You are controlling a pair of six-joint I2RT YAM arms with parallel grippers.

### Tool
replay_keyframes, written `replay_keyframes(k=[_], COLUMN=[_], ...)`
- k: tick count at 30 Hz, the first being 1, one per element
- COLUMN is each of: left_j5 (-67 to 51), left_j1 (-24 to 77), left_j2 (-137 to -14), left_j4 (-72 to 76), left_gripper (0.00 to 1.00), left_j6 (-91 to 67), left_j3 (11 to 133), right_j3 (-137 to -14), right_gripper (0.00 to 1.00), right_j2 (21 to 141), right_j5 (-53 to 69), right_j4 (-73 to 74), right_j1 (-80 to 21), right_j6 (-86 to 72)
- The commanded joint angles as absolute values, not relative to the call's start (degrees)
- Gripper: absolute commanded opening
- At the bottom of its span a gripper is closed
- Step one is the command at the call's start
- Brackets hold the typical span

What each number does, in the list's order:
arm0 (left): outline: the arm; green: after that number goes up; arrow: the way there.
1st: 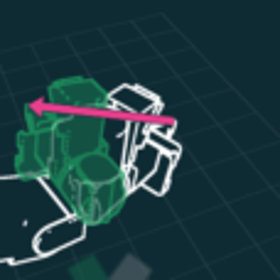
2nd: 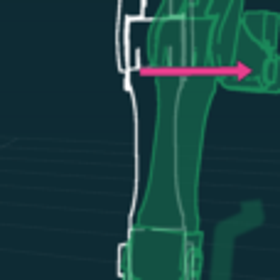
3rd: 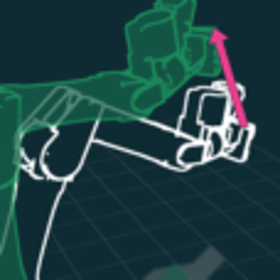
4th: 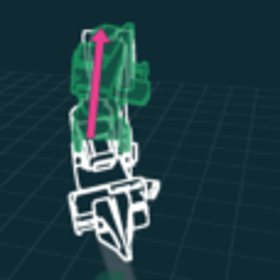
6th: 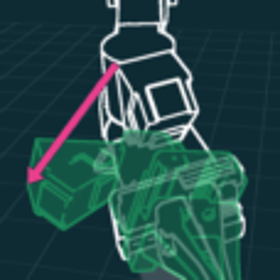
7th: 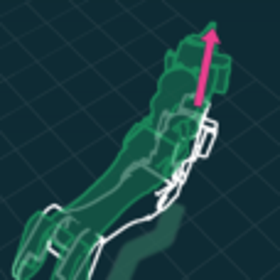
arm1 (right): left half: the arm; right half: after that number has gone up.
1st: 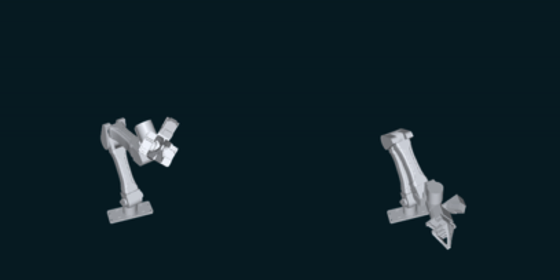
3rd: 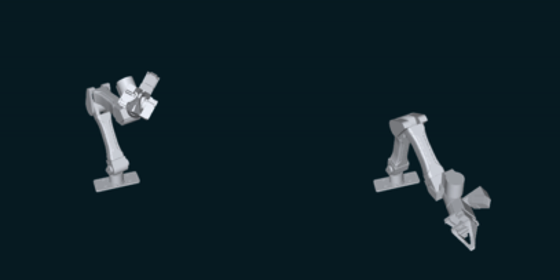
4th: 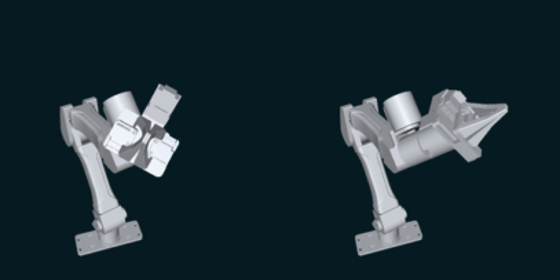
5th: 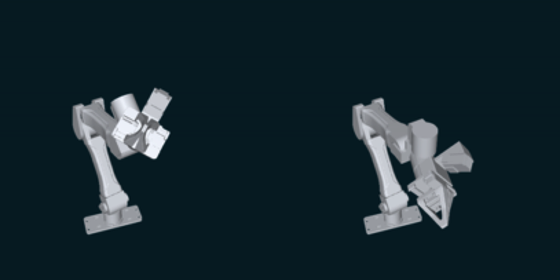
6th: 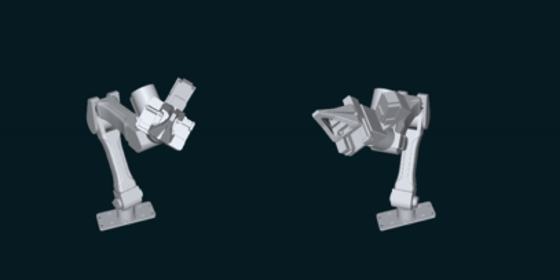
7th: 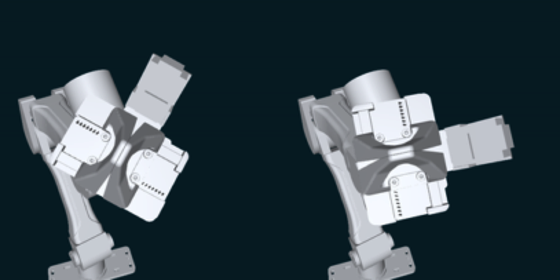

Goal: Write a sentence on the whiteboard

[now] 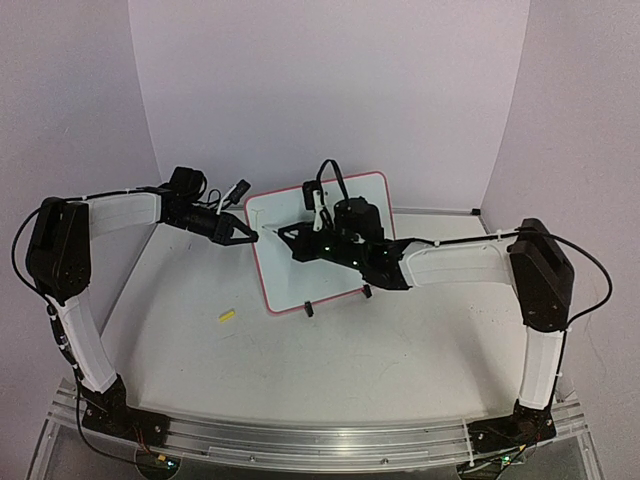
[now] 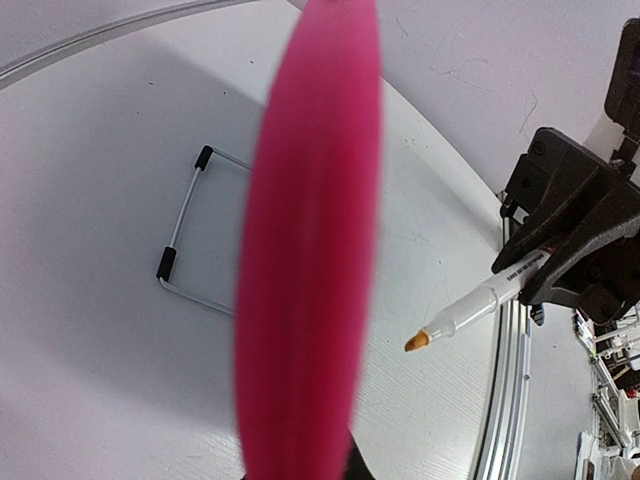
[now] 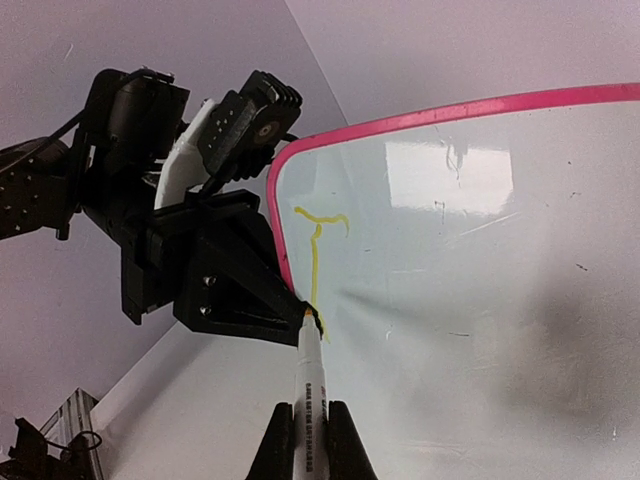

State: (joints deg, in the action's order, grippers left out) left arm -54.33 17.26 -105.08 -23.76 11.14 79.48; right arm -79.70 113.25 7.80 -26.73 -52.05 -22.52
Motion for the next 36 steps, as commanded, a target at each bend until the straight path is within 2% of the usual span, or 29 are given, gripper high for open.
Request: replay_keyframes(k=[1,22,36], left_j5=[-52.3,-52.1,-52.1], left_j1=[18.2,18.3,18.3], left_j2=[-104.0,-104.2,-104.2], left_j4=[-25.9,-25.9,-26.0], left_gripper=[0.0,0.0,0.0], left_j6=[13.0,13.0,13.1], left_j3=[80.8,80.8,80.9], right_j3=[-83.3,-86.3,-87.2], right_gripper=[0.0,0.0,0.0], right_j2=[113.7,117.0,118.1], right_j5=[6.3,2.8,6.5], right_j4=[-27.1,-24.7,-22.7], right_j1=[-51.9,-51.8,-51.8], right_j6=[-21.9,-21.5,-20.1])
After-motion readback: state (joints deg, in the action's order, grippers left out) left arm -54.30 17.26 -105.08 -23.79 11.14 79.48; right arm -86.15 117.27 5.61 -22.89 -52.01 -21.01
